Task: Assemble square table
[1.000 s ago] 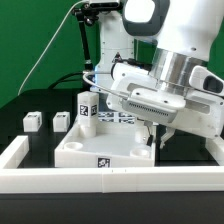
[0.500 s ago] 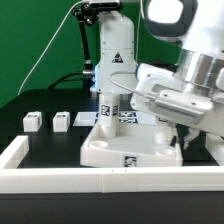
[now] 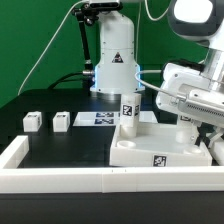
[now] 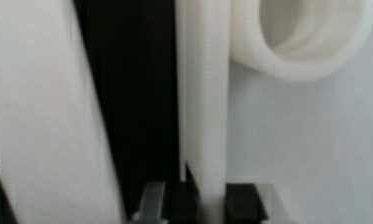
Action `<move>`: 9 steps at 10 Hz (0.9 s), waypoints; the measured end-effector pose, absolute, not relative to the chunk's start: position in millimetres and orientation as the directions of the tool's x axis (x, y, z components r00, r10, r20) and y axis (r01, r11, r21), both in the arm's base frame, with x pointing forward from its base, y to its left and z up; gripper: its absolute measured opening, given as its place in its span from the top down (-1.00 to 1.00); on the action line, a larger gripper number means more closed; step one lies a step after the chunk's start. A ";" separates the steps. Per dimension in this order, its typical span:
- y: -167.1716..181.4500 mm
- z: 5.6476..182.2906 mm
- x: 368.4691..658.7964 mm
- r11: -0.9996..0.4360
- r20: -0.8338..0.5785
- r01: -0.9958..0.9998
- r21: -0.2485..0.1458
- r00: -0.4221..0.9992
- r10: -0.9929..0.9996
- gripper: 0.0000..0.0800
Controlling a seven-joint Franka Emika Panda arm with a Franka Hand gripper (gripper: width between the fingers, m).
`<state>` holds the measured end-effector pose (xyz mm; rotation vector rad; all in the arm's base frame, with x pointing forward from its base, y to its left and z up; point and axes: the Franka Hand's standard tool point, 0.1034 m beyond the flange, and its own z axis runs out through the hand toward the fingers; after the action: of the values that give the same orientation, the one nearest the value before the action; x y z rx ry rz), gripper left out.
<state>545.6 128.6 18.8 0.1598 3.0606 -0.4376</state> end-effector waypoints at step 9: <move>125.6 18.5 546.8 0.940 -0.021 0.089 -0.329 -0.996 0.087 0.86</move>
Offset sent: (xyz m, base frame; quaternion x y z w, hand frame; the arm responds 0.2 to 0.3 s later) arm 0.0000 0.0000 0.0000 0.0000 0.0000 0.0000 1.0000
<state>546.8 125.6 18.5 0.1399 3.0882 -0.5247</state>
